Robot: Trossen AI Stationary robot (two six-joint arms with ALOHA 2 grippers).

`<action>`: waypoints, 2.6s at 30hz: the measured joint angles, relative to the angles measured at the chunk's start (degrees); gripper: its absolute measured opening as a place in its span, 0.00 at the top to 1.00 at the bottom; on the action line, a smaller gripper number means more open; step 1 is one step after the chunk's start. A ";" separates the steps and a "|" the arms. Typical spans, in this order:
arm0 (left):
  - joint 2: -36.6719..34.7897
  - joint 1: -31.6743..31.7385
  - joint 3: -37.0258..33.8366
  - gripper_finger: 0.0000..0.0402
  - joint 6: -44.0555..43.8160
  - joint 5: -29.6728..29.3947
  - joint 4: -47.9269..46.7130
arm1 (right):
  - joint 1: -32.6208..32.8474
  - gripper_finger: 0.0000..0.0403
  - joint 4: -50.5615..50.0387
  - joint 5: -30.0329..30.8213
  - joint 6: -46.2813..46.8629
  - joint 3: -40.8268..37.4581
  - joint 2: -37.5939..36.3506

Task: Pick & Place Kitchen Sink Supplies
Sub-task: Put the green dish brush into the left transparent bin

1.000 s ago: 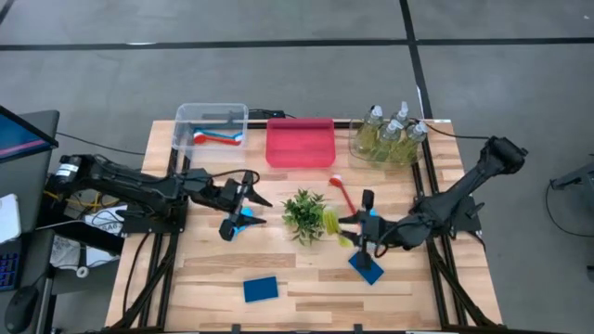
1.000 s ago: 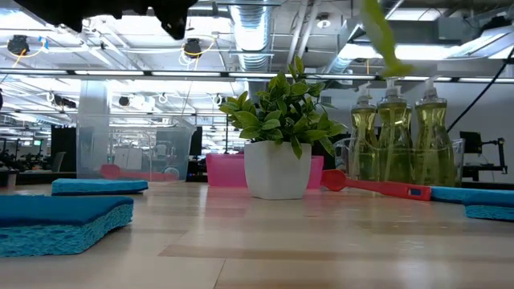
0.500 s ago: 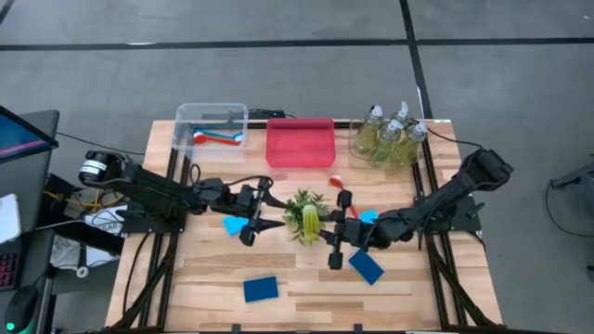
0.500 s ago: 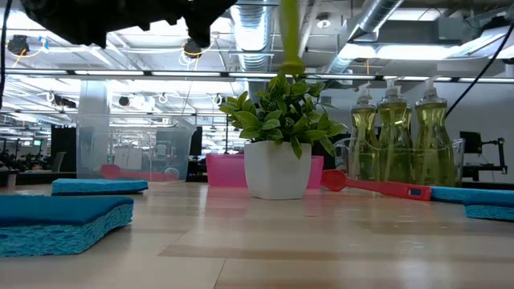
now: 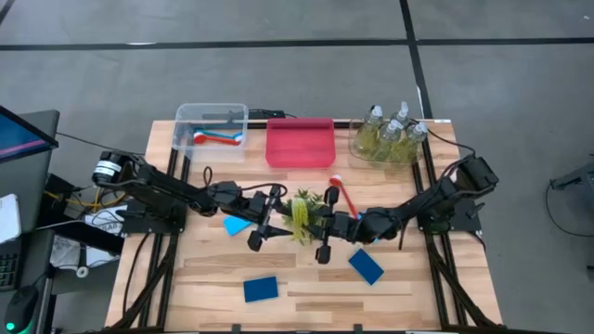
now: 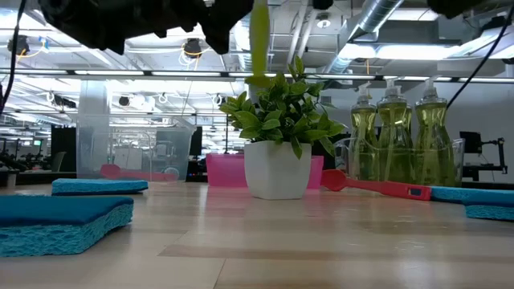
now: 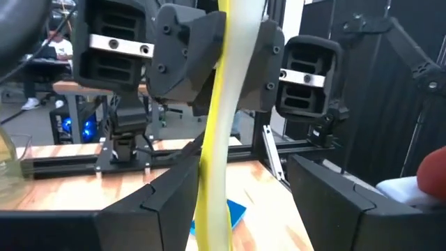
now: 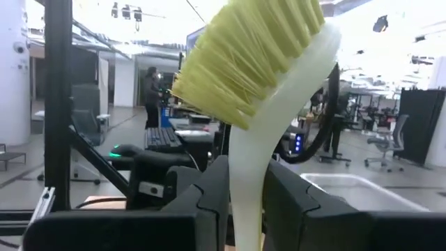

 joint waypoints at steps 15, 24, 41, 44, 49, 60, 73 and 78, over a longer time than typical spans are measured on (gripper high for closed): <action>1.67 -0.02 0.84 0.45 0.18 -1.85 0.41 | -1.82 0.84 1.18 -5.86 3.01 0.00 1.30; 1.67 0.00 0.84 0.52 0.04 -5.48 0.34 | -1.83 0.84 1.08 -5.86 2.98 0.00 1.30; 1.60 -0.04 0.80 0.88 0.28 -5.80 0.00 | -1.88 0.84 0.71 -5.85 3.03 0.00 1.30; 1.60 -0.04 0.80 0.88 0.26 -5.82 -0.03 | -1.88 0.84 0.69 -5.85 3.03 0.00 1.30; 1.60 -0.04 0.77 0.84 0.11 -5.85 -0.25 | -1.88 0.84 0.25 -5.87 3.00 0.00 1.28; 1.60 -0.02 0.77 0.86 0.08 -5.93 -0.31 | -1.90 0.84 -0.17 -5.79 3.01 0.00 1.26; 1.60 -0.02 0.75 0.87 0.02 -5.95 -0.31 | -1.90 0.84 -0.30 -5.74 3.01 0.00 1.26; 1.60 -0.02 0.75 0.87 0.02 -5.95 -0.31 | -1.90 0.84 -0.30 -5.72 3.01 0.00 1.26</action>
